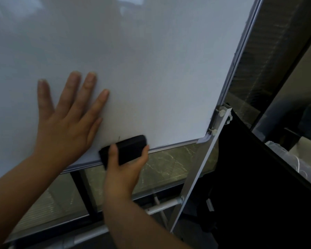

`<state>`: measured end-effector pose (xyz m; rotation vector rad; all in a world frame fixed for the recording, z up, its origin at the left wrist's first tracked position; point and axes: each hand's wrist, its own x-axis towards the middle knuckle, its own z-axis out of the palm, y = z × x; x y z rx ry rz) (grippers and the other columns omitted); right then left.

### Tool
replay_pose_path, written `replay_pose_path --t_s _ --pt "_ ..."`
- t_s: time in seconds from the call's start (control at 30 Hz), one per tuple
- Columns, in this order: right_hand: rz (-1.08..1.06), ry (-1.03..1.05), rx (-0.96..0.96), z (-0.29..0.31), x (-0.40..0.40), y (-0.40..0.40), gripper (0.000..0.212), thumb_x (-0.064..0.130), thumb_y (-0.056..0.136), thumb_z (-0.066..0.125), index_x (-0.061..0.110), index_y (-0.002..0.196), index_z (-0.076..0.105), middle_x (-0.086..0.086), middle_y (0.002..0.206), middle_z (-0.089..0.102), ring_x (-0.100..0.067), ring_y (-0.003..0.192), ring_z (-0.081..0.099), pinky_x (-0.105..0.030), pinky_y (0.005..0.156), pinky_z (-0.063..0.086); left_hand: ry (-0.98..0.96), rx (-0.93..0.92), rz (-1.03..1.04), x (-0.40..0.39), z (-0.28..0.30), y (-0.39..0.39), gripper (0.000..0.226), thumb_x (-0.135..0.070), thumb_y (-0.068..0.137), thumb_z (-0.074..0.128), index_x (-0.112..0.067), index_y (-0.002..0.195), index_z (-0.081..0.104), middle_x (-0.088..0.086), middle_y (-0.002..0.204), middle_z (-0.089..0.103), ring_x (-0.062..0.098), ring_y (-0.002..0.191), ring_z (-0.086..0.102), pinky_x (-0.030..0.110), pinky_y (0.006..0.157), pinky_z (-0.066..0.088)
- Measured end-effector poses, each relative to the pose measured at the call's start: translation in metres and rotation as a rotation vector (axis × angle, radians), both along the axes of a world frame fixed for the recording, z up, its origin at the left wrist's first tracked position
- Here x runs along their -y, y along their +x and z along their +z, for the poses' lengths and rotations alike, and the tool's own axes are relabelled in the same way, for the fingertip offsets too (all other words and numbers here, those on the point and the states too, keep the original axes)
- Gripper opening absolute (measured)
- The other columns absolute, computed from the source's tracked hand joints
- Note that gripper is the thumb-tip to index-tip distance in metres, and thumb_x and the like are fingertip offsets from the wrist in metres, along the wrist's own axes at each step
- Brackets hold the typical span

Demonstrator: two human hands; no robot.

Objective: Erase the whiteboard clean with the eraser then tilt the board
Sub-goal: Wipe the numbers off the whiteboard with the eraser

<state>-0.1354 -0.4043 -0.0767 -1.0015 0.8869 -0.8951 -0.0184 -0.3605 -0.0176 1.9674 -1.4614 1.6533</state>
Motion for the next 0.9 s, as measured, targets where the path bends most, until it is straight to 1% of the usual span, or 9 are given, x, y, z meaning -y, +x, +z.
replay_pose_path --t_s 0.07,0.2,0.27,0.33,0.5,0.57,0.63,0.8,0.9 --pt "-0.072 -0.005 -0.01 0.004 0.025 -0.009 0.086 0.035 0.083 0.07 0.048 0.145 0.012 -0.005 0.139 0.046 -0.018 0.116 0.054 -0.024 0.098 0.044 0.008 0.036 0.003 -0.002 0.001 0.002 0.053 -0.026 0.105 0.038 -0.009 0.154 0.026 0.018 0.162 0.011 0.035 0.15 0.005 0.058 0.115 -0.009" --pt "-0.213 0.044 -0.022 0.014 0.078 -0.023 0.082 0.038 0.087 0.065 0.035 0.15 0.013 -0.005 0.142 0.045 -0.02 0.114 0.053 -0.024 0.091 0.04 0.012 0.052 0.0 -0.004 0.003 0.007 0.053 -0.025 0.104 0.041 -0.01 0.153 0.028 0.018 0.16 0.016 0.034 0.15 0.009 0.057 0.116 -0.006" --pt "-0.22 0.076 -0.038 0.017 0.092 -0.026 0.082 0.038 0.088 0.065 0.035 0.15 0.013 -0.005 0.139 0.047 -0.022 0.111 0.054 -0.036 0.099 0.045 0.011 0.051 -0.008 -0.005 0.004 0.007 0.052 -0.024 0.104 0.04 -0.011 0.153 0.029 0.018 0.16 0.019 0.033 0.15 0.009 0.057 0.117 -0.004" --pt "-0.197 0.09 -0.063 0.018 0.097 -0.028 0.083 0.041 0.087 0.065 0.036 0.15 0.011 -0.004 0.139 0.046 -0.026 0.114 0.054 -0.048 0.097 0.048 0.025 0.057 -0.02 -0.006 0.006 0.008 0.051 -0.023 0.105 0.04 -0.011 0.153 0.03 0.019 0.158 0.021 0.033 0.149 0.011 0.056 0.117 -0.002" --pt "-0.157 0.067 -0.099 0.015 0.079 -0.022 0.086 0.044 0.087 0.063 0.039 0.15 0.005 -0.008 0.14 0.045 -0.031 0.116 0.054 -0.05 0.096 0.049 0.017 0.083 -0.021 -0.013 0.004 0.01 0.05 -0.023 0.104 0.041 -0.009 0.151 0.033 0.02 0.157 0.024 0.036 0.148 0.017 0.057 0.117 0.001" --pt "-0.124 0.069 -0.091 0.012 0.06 -0.012 0.087 0.041 0.086 0.065 0.04 0.15 0.005 -0.009 0.139 0.047 -0.03 0.114 0.055 -0.048 0.096 0.049 0.016 0.075 -0.024 -0.015 0.004 0.011 0.051 -0.024 0.103 0.04 -0.009 0.151 0.033 0.02 0.158 0.024 0.036 0.148 0.016 0.057 0.117 0.0" --pt "-0.09 0.063 -0.07 0.008 0.036 0.002 0.089 0.039 0.085 0.067 0.041 0.149 0.005 -0.008 0.134 0.049 -0.023 0.107 0.056 -0.036 0.096 0.048 0.03 0.067 -0.031 -0.014 0.005 0.01 0.052 -0.026 0.103 0.038 -0.01 0.152 0.032 0.02 0.158 0.023 0.036 0.148 0.015 0.057 0.117 -0.001" --pt "-0.072 0.05 -0.009 0.002 -0.015 0.034 0.089 0.033 0.086 0.067 0.039 0.149 0.004 0.002 0.115 0.041 -0.009 0.089 0.048 -0.008 0.075 0.04 0.059 0.05 -0.022 -0.012 0.005 0.01 0.051 -0.028 0.105 0.034 -0.011 0.153 0.028 0.019 0.159 0.02 0.036 0.148 0.013 0.056 0.117 -0.003" --pt "-0.03 0.06 0.028 0.001 -0.039 0.044 0.089 0.029 0.087 0.067 0.044 0.146 0.003 0.007 0.108 0.039 -0.003 0.087 0.048 -0.002 0.071 0.039 0.068 0.03 -0.045 -0.016 0.007 0.012 0.05 -0.028 0.105 0.033 -0.011 0.153 0.029 0.019 0.159 0.021 0.037 0.147 0.015 0.055 0.118 -0.004"
